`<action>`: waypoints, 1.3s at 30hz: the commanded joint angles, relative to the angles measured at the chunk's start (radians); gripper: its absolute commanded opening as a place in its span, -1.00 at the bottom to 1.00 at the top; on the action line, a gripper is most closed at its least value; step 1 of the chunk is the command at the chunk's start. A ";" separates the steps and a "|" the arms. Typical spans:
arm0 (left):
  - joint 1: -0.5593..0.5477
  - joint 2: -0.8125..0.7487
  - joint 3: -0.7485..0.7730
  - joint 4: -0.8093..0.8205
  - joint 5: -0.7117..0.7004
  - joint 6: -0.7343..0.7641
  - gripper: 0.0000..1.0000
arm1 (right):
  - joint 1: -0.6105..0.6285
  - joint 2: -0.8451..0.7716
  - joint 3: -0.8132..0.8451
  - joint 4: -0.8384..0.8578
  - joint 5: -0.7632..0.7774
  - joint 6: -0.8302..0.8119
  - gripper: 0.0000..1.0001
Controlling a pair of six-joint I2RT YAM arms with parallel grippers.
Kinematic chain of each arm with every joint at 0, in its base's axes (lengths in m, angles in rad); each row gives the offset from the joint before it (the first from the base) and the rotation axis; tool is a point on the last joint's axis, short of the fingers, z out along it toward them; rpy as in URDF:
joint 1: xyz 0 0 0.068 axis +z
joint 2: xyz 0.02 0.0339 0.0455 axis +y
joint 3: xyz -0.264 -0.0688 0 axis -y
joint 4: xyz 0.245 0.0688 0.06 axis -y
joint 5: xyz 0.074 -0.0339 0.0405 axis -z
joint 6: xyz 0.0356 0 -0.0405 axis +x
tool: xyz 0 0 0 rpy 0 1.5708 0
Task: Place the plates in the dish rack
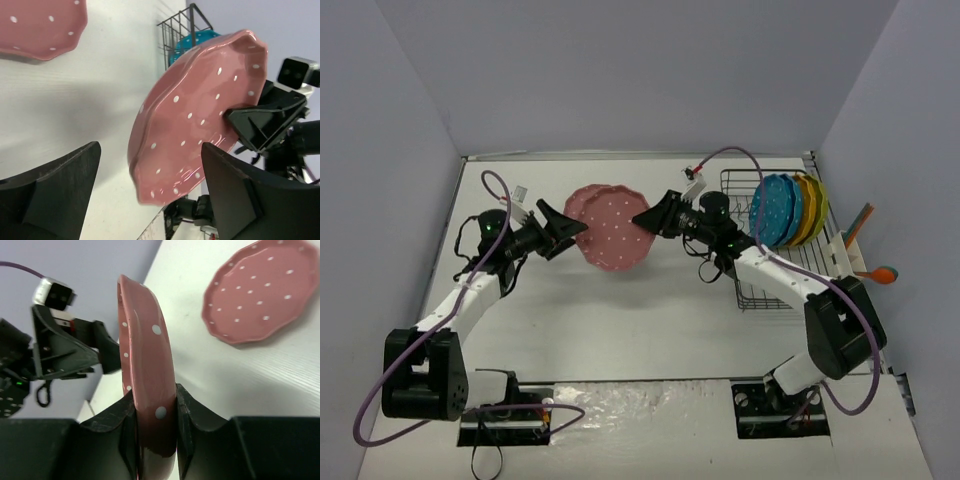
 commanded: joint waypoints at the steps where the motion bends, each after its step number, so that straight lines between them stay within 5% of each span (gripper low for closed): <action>1: 0.005 -0.087 0.159 -0.267 -0.086 0.256 0.69 | -0.056 -0.174 0.094 -0.077 0.084 -0.191 -1.00; 8: 0.014 -0.115 0.296 -0.656 -0.276 0.513 0.86 | -0.177 -0.317 0.212 -0.403 0.257 -0.465 -1.00; 14: 0.015 -0.097 0.453 -0.994 -0.597 0.756 0.94 | -0.233 -0.388 0.259 -0.499 0.607 -0.742 -1.00; 22: 0.017 -0.132 0.371 -0.951 -0.770 0.758 0.94 | -0.260 -0.333 0.341 -0.483 0.868 -0.990 -1.00; 39: 0.021 -0.127 0.349 -0.956 -0.789 0.751 0.94 | -0.370 -0.186 0.282 -0.363 0.864 -1.010 -1.00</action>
